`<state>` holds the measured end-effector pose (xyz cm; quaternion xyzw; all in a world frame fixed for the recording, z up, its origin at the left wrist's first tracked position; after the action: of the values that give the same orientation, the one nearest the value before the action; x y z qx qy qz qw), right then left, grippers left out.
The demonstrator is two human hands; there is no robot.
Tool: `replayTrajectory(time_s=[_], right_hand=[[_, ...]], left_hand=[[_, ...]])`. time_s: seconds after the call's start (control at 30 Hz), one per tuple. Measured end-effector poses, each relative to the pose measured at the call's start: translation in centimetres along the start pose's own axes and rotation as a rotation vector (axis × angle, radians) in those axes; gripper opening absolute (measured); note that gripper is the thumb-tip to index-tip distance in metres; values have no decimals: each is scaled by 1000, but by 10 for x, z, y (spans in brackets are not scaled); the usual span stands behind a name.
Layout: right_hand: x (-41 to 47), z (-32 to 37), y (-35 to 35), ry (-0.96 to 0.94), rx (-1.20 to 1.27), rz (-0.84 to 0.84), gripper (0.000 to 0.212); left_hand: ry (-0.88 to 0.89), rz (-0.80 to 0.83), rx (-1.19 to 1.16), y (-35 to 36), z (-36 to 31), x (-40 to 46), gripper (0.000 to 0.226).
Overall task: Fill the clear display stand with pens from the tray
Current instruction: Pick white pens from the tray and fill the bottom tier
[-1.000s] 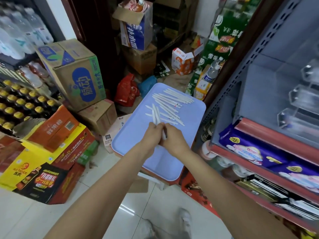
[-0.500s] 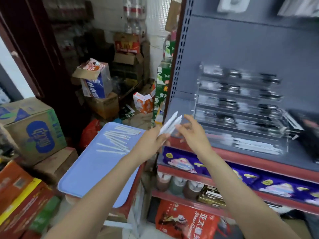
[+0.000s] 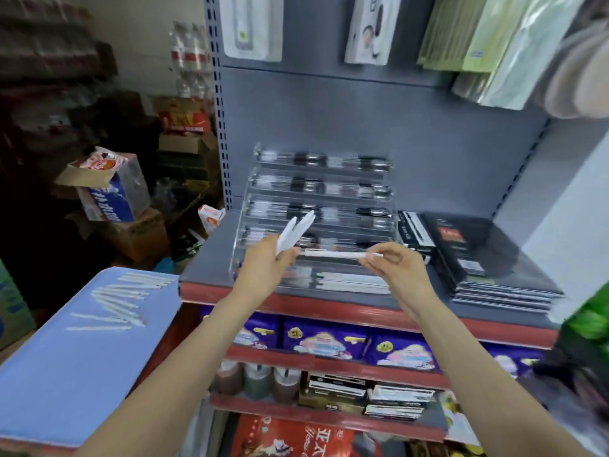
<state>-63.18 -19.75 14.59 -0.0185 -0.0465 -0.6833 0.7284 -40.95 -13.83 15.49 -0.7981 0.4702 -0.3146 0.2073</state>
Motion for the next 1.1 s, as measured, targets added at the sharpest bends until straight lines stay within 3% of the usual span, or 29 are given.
replayTrajectory(time_s=[0.13,0.23,0.37,0.5,0.6,0.67,0.7,0.8,0.93,1.03,1.1], right_hand=[[20,-13,-20,-165,-518,-25,18],[21,-11,-15,-402,-909,38,3],[20,-13,-2,-620,-1354,52,8],[22,-15,4,-699,-1528,14,43],[15,-13,4,-723,-1577,-24,44],[13,-12,5,-684,-1500,7,30],[14,-11,5,-643,-1339,26,25],[13,-6,9,-207,-677,186,34],[7,2,16,44,-48,263,10],[9,4,10,72,38,261,10],[13,4,4,42,4,229,10]], left_hand=[[-67,-45,2,21,-11,-3,21],[-83,15,-68,28,-13,-5,17],[-23,94,-81,28,-17,-11,22],[-45,116,-143,23,-15,-14,21],[-56,140,-210,21,-12,-16,15],[-48,157,-236,22,-11,-17,11],[-35,172,-230,23,-12,-18,13],[-3,232,-245,29,-18,-19,10],[2,277,-323,34,-29,-17,16],[14,276,-276,33,-32,-15,20],[-8,176,-210,29,-26,-10,24]])
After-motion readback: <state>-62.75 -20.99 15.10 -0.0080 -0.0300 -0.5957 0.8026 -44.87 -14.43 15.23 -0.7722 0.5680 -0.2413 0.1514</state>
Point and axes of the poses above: each hand's wrist, its own x-axis towards the middle knuckle, its own y-axis out of the palm, z = x × y, the point moved 5 cm from there along x, towards the middle knuckle, and after that the axes turned 7 degrees about -z, right-handed, at the moved point
